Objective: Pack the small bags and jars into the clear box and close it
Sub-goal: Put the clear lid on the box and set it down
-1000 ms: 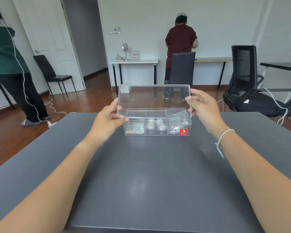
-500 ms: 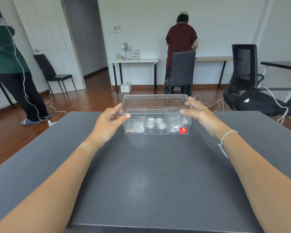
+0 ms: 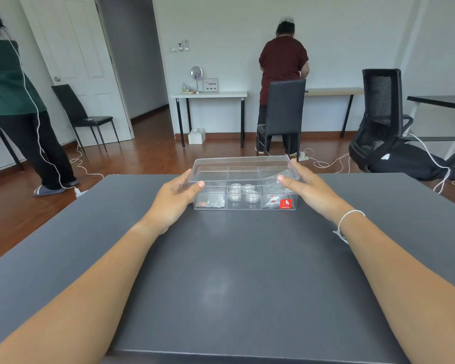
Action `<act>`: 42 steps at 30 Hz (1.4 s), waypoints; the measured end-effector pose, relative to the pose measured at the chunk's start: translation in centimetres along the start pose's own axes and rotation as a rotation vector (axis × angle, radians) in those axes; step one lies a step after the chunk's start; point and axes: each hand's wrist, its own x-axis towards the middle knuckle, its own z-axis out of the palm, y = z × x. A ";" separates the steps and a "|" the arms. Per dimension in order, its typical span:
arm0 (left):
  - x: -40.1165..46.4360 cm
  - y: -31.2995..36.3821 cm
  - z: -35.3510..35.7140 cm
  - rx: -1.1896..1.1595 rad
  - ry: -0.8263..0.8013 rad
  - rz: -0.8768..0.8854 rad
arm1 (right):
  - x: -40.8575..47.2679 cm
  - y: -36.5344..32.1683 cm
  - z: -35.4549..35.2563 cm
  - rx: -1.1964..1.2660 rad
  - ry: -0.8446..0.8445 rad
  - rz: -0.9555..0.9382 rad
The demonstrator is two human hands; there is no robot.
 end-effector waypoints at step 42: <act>1.1 0.1 0.9 -0.068 0.058 -0.030 | -0.3 -0.6 0.8 0.008 0.170 0.048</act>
